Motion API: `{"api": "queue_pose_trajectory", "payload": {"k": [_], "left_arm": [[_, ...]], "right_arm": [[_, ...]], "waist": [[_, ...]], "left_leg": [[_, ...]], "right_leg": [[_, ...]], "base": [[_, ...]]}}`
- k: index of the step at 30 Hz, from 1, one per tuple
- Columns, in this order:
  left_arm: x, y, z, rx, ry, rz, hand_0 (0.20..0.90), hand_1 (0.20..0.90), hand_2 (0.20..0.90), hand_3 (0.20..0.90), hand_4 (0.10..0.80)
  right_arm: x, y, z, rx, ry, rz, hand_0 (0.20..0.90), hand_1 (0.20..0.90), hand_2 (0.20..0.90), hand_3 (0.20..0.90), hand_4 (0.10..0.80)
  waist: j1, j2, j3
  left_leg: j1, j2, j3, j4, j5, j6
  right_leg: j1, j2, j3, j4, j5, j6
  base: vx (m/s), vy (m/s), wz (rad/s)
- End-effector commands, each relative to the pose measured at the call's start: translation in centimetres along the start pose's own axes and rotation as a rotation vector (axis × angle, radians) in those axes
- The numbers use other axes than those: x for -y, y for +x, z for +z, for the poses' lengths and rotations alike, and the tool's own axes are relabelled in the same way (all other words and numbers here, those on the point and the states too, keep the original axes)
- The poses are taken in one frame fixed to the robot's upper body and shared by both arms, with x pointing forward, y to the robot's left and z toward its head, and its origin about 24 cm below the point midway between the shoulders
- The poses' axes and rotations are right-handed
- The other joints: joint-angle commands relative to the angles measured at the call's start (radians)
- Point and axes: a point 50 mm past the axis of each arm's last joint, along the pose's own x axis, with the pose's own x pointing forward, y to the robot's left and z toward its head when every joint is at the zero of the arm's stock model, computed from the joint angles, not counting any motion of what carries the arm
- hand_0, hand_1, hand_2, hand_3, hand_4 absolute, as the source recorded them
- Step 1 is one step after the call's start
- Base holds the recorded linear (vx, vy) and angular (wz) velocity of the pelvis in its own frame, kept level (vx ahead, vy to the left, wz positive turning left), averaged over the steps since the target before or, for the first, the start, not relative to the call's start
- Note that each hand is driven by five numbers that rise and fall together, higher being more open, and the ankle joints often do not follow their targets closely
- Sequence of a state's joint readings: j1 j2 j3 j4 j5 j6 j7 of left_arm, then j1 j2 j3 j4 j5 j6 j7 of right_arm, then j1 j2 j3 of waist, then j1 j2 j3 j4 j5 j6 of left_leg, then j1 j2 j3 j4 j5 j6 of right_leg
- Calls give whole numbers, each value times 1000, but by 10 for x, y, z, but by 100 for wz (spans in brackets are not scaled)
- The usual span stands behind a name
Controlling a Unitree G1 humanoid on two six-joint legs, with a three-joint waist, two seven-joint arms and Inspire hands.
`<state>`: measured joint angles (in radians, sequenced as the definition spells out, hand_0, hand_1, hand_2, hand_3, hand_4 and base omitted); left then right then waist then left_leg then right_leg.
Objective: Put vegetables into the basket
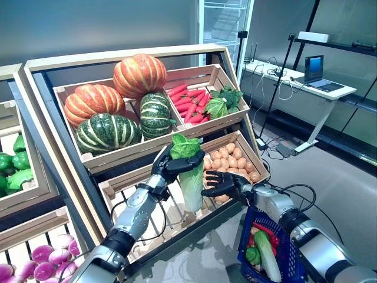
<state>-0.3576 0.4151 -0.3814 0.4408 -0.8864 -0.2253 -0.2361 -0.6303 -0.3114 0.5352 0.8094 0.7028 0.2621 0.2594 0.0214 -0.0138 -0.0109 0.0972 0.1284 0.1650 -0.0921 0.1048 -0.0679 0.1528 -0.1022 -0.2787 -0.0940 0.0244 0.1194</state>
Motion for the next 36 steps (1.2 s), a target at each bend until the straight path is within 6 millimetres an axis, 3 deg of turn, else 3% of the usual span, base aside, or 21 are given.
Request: {"api": "queue_pose_trajectory", "payload": {"k": [1, 7, 12, 16, 28, 36], "left_arm": [[102, 48, 45, 288, -200, -410, 300, 300, 300, 300, 400], [110, 49, 49, 306, -238, -433, 300, 300, 300, 300, 400], [117, 49, 50, 296, -237, -483, 300, 300, 300, 300, 400], [116, 46, 49, 276, -232, -498, 300, 300, 300, 300, 400], [110, 44, 43, 226, -240, -547, 300, 300, 300, 300, 400], [110, 44, 34, 192, -247, -575, 300, 300, 300, 300, 400]], "right_arm": [[-48, 17, 82, 259, -87, 37, 900, 900, 900, 900, 800], [-53, 23, 71, 196, -30, 78, 900, 900, 900, 900, 800], [-70, 24, 63, 195, 149, 353, 900, 900, 900, 900, 800], [-68, 17, 61, 225, 222, 493, 900, 900, 900, 900, 800], [-44, -5, 78, 255, 158, 735, 900, 900, 900, 900, 800], [-59, -13, 94, 295, 183, 948, 900, 900, 900, 900, 800]], "waist": [[24, -16, -28], [31, -16, -30], [40, -16, -33], [44, -15, -40], [50, -19, -55], [49, -18, -59]], "left_leg": [[70, -64, 0, 5, -192, 70], [69, -65, -6, 5, -192, 69], [70, -64, -15, 5, -193, 67], [72, -62, -20, 5, -195, 63], [69, -60, -30, 5, -197, 59], [73, -59, -32, 5, -201, 57]], "right_leg": [[9, 27, 63, 7, -72, -77], [11, 26, 60, 7, -74, -79], [17, 25, 52, 7, -79, -82], [22, 23, 40, 7, -84, -79], [20, 25, 28, 7, -86, -75], [23, 27, 32, 7, -89, -73]], "base": [[34, 6, 0], [6, 1, 0], [0, 0, 0], [2, 2, 12], [-16, -9, 2], [0, 0, 0]]}}
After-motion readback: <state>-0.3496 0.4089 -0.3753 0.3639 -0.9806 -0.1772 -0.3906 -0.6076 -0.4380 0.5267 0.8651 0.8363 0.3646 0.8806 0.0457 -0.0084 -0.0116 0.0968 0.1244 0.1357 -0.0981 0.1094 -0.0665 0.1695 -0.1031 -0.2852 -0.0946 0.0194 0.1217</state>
